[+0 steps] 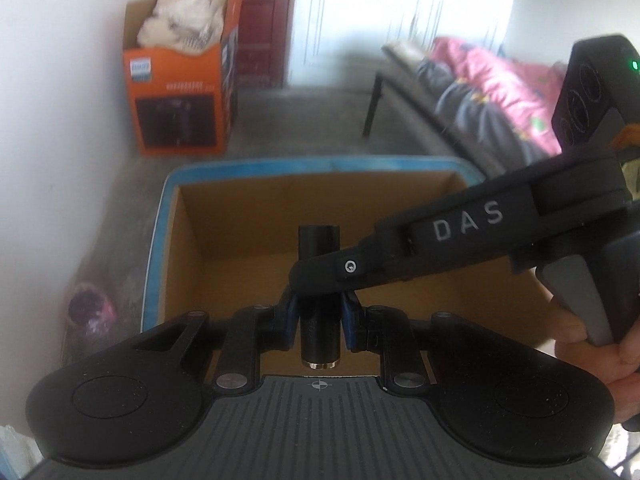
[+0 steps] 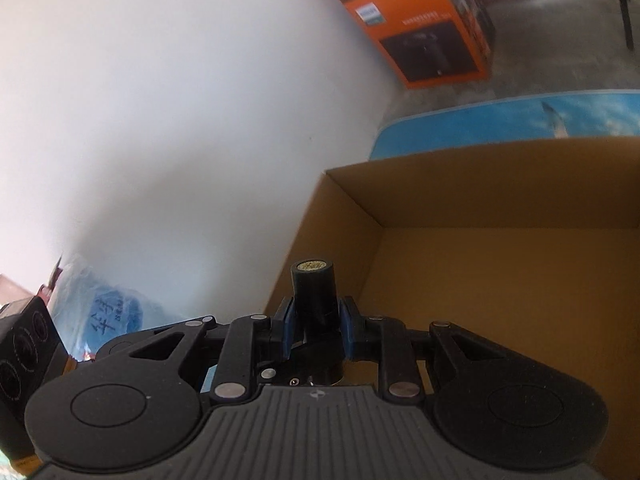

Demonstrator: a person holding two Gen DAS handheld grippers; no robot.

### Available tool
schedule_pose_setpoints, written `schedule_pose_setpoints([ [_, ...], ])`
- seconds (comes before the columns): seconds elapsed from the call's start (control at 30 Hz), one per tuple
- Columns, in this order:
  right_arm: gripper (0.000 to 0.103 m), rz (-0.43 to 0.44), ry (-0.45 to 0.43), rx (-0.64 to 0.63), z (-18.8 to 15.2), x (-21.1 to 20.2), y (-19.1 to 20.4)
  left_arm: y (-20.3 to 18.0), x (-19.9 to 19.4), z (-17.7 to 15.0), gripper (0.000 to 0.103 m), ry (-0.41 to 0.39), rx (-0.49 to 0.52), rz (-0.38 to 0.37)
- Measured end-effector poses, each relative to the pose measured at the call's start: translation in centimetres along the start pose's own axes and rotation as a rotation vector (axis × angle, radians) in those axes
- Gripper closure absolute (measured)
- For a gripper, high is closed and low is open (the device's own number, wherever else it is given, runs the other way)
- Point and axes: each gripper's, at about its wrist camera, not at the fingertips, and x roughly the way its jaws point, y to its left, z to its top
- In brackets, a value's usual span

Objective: Organize rigid objects
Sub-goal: 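Carry the black cylinder into the cardboard box and open the right gripper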

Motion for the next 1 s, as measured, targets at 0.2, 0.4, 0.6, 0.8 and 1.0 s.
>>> schedule_pose_setpoints([
  [0.2, 0.078, -0.046, 0.157, 0.092, 2.8, 6.7, -3.4, 1.8, 4.7, 1.1, 0.079, 0.146, -0.008, 0.095],
  [0.4, 0.077, -0.148, 0.253, 0.067, 4.5, 11.8, -4.7, 3.3, 4.4, 1.1, 0.068, 0.159, -0.057, 0.046],
  [0.6, 0.074, -0.180, 0.199, 0.005, 5.8, 12.6, -3.7, 2.0, 1.7, -0.1, 0.054, 0.080, -0.027, 0.046],
  [0.8, 0.057, -0.149, 0.105, -0.006, 5.0, 7.8, -3.0, 0.8, -2.9, -1.6, 0.046, -0.040, 0.000, 0.000],
  [1.0, 0.057, -0.095, -0.006, -0.003, 2.5, -1.7, -2.4, -1.2, -7.7, -3.6, 0.040, -0.147, 0.027, -0.053],
])
